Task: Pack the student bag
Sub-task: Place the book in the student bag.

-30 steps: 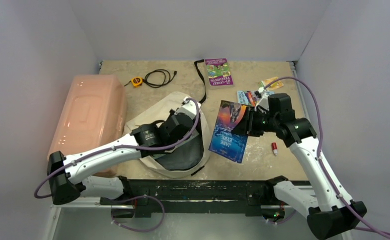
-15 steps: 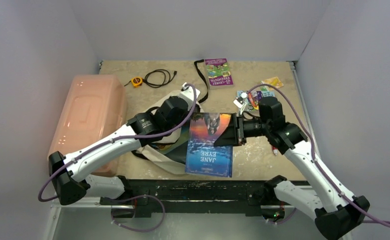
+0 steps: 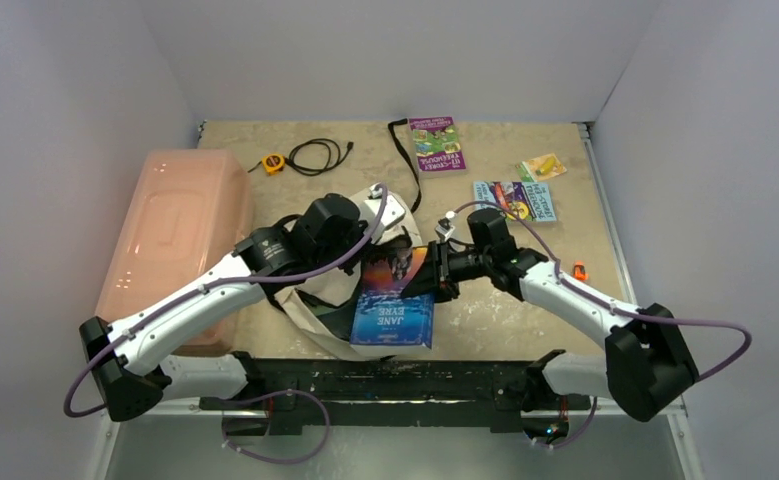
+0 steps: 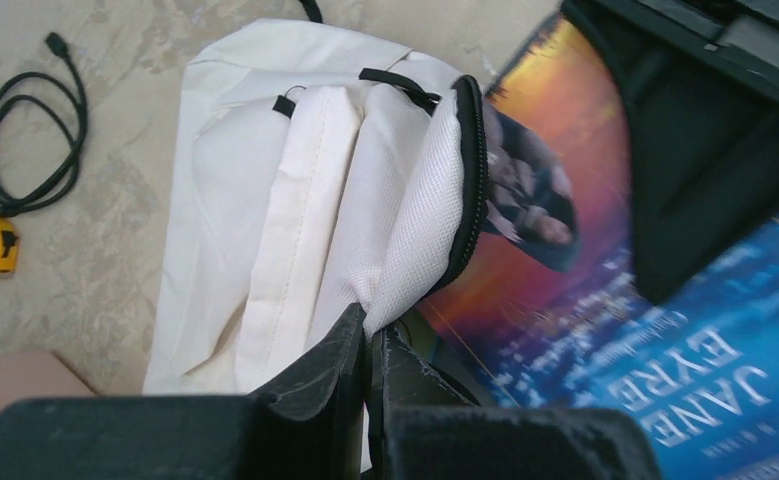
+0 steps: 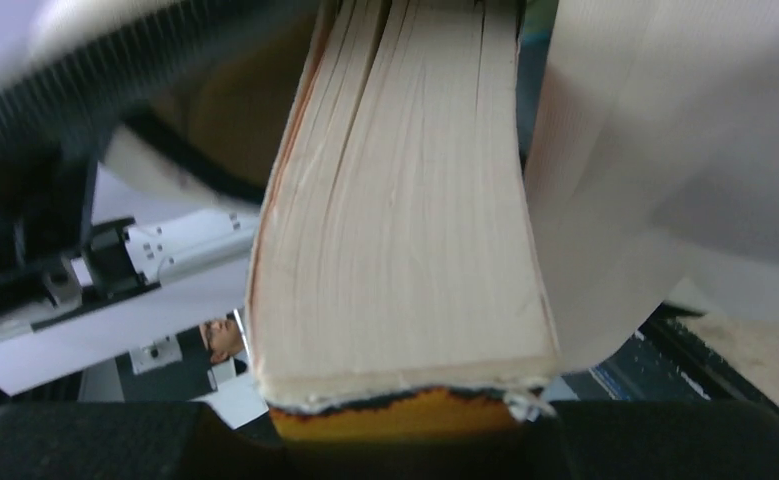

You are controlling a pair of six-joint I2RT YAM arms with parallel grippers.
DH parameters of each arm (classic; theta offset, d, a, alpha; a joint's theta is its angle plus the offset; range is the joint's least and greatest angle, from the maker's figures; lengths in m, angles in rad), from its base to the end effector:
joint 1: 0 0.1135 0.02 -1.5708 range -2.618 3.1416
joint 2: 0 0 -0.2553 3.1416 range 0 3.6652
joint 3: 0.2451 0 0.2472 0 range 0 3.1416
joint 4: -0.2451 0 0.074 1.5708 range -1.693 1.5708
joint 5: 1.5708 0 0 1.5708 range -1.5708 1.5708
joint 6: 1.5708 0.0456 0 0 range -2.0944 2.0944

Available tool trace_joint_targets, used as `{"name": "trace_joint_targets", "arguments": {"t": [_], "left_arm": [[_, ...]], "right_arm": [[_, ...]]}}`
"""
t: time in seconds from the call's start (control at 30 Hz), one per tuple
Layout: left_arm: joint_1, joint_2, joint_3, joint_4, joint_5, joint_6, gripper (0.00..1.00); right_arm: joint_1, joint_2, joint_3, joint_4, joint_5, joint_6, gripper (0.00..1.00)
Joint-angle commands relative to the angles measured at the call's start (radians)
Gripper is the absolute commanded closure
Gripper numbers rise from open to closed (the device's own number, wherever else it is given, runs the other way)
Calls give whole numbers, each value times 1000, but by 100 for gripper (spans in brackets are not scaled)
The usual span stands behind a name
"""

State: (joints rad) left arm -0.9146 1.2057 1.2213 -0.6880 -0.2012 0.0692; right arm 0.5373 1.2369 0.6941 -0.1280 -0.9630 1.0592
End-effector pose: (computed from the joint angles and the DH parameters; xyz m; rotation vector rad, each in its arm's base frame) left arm 0.1662 -0.2009 0.3418 0.9598 2.0214 -0.2362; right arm 0.1965 0.1606 0.2200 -0.0348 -2.5380 -1.7489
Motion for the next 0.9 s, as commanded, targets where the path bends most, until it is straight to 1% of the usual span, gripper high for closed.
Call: {"name": "trace_joint_targets", "arguments": {"t": [0.0, 0.03, 0.1, 0.17, 0.27, 0.33, 0.4, 0.43, 0.47, 0.5, 0.57, 0.67, 0.77, 0.87], "left_arm": [[6, -54, 52, 4, 192, 35, 100], [6, -50, 55, 7, 231, 29, 100], [7, -37, 63, 14, 254, 6, 100], [9, -8, 86, 21, 219, -35, 100], [12, 39, 150, 13, 155, -80, 100], [15, 68, 191, 4, 36, -126, 100], [22, 93, 220, -1, -129, -165, 100], [31, 101, 228, 1, -181, -178, 100], [47, 106, 232, 14, -193, -194, 100], [64, 108, 234, 23, -178, -210, 100], [101, 111, 243, 40, -95, -218, 100], [120, 122, 263, 34, -73, -204, 100], [129, 108, 241, 71, -52, -189, 100], [159, 92, 200, 137, 37, -206, 100]], "right_arm": [[2, 17, 12, 318, 96, 204, 100], [1, 30, 4, 363, 135, 248, 100], [2, 47, 1, 371, 241, 290, 100], [8, 56, -20, 424, 323, 359, 100], [9, 67, -29, 440, 426, 417, 100], [7, 90, -6, 418, 461, 417, 100], [-4, 139, 37, 422, 454, 411, 100], [-5, 168, 60, 422, 441, 406, 100], [-4, 199, 94, 411, 446, 399, 100], [-2, 214, 112, 400, 463, 391, 100], [1, 226, 119, 377, 483, 374, 100], [2, 197, 62, 381, 509, 368, 100], [8, 173, 0, 426, 538, 398, 100], [17, 199, -9, 477, 539, 408, 100]]}}
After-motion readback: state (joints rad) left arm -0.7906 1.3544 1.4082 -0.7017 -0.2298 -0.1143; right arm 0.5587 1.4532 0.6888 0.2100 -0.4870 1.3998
